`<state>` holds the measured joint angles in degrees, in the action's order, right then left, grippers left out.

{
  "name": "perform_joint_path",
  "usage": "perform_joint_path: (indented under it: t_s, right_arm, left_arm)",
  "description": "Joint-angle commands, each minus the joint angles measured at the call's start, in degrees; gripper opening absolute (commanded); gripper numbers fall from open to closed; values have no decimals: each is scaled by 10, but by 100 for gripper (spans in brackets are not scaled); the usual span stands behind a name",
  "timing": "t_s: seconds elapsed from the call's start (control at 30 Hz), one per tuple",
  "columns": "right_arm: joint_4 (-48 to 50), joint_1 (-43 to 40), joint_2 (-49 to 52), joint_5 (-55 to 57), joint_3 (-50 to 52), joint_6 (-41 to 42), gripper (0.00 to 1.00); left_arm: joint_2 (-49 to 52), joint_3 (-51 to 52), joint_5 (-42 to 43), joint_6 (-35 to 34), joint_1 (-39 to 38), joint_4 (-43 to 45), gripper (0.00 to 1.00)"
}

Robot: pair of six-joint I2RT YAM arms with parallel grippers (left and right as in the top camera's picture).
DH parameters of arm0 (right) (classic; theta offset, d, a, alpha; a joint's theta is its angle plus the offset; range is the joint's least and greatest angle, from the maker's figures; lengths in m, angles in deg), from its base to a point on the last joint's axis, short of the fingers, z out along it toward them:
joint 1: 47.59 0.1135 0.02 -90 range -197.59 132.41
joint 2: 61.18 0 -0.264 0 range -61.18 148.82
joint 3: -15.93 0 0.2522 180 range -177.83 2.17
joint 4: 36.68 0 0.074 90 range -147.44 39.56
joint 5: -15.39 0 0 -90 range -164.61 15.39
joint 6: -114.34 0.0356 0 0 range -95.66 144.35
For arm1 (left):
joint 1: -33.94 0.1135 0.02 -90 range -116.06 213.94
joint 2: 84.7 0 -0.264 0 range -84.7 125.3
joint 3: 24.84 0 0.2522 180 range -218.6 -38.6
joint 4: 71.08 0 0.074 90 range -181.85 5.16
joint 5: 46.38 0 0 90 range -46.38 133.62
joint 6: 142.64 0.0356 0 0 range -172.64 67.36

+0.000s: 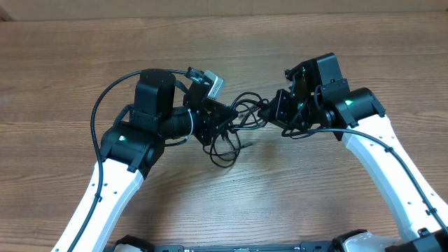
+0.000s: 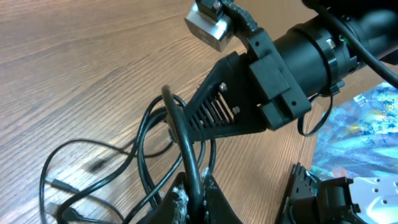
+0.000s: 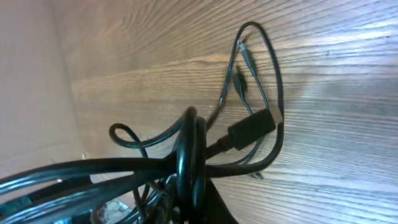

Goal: Untangle cables

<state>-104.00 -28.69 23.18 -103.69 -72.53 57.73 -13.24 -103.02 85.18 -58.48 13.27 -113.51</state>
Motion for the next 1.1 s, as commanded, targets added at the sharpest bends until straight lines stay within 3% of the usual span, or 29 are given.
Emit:
perform_joint_path:
  t_s: [0.0,0.23,0.27,0.3,0.33,0.47,0.7,0.73,0.83,0.97,1.07]
  right_arm:
    - [-2,1,-7,17,-11,-4,4]
    - [-6,1,-7,17,-11,-4,6]
    - [-6,1,-7,17,-11,-4,24]
    - [-6,1,-7,16,-11,-4,31]
    - [-5,1,-7,17,-11,-4,35]
    - [-3,1,-4,16,-11,-3,36]
    - [-3,1,-2,16,-11,-3,35]
    - [-3,1,-2,16,-11,-3,31]
    - [-2,1,-1,16,-11,-3,4]
    - [-2,1,-1,-15,-11,-5,4]
    - [-3,1,-1,-64,-11,-41,4]
  left_arm:
    - [-11,-6,27,-6,-3,24,4]
    - [-11,-6,55,-37,-3,61,4]
    - [-11,-6,72,-39,-3,68,4]
    - [-11,-6,82,-46,-3,76,4]
    - [-11,-6,95,-55,-3,85,4]
    - [-11,-6,110,-81,-4,114,4]
    - [-11,-6,110,-116,-4,152,4]
    - [-11,-6,110,-120,-4,155,4]
    - [-11,-6,110,-127,-7,158,4]
    - [-11,-6,97,-124,-7,154,4]
    - [-11,-6,43,-124,-5,139,4]
